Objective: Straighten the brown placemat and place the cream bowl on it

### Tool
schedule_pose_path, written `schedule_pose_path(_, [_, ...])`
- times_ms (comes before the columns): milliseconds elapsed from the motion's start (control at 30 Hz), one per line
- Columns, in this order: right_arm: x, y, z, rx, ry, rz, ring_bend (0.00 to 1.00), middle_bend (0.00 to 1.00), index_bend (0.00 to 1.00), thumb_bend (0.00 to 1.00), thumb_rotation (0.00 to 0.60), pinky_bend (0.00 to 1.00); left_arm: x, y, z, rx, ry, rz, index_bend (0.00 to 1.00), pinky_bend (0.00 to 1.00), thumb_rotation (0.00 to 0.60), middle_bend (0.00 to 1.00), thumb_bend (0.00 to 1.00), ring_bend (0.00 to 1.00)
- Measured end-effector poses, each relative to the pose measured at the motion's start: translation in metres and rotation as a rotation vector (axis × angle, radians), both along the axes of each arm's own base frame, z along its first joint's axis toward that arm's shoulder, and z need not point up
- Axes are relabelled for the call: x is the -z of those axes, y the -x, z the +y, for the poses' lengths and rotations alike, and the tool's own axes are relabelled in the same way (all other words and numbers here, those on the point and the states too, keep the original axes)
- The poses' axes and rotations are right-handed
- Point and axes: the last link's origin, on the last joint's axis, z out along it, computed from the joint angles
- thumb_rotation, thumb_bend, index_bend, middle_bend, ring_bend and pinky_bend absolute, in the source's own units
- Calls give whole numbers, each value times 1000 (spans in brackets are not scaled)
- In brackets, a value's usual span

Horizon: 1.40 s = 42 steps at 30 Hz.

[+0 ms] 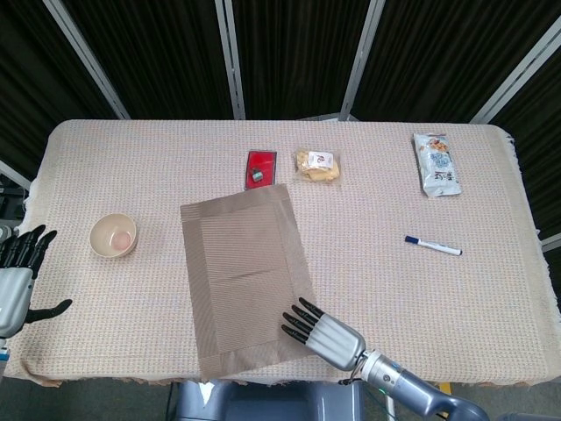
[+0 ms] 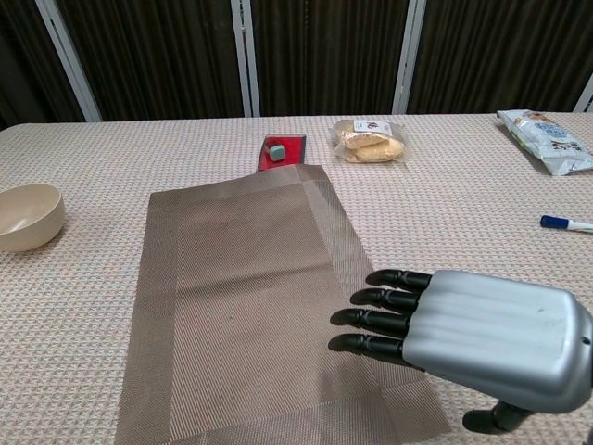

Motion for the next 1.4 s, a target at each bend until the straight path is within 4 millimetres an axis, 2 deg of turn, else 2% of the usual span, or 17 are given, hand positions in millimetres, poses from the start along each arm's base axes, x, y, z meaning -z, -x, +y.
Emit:
schedule_pose_path(633, [13, 19, -2, 33, -8, 16, 0, 0, 61, 65, 600, 0, 2, 0, 2, 2, 6, -4, 0, 0, 600, 0, 0, 0])
schedule_pose_path(967, [27, 14, -2, 30, -13, -4, 0, 0, 61, 66, 600, 0, 0, 1, 4, -5, 2, -10, 0, 0, 600, 0, 0, 0])
schedule_pose_path(1400, [29, 6, -7, 71, -4, -50, 0, 0, 64, 69, 600, 0, 0, 3, 5, -10, 4, -8, 0, 0, 600, 0, 0, 0])
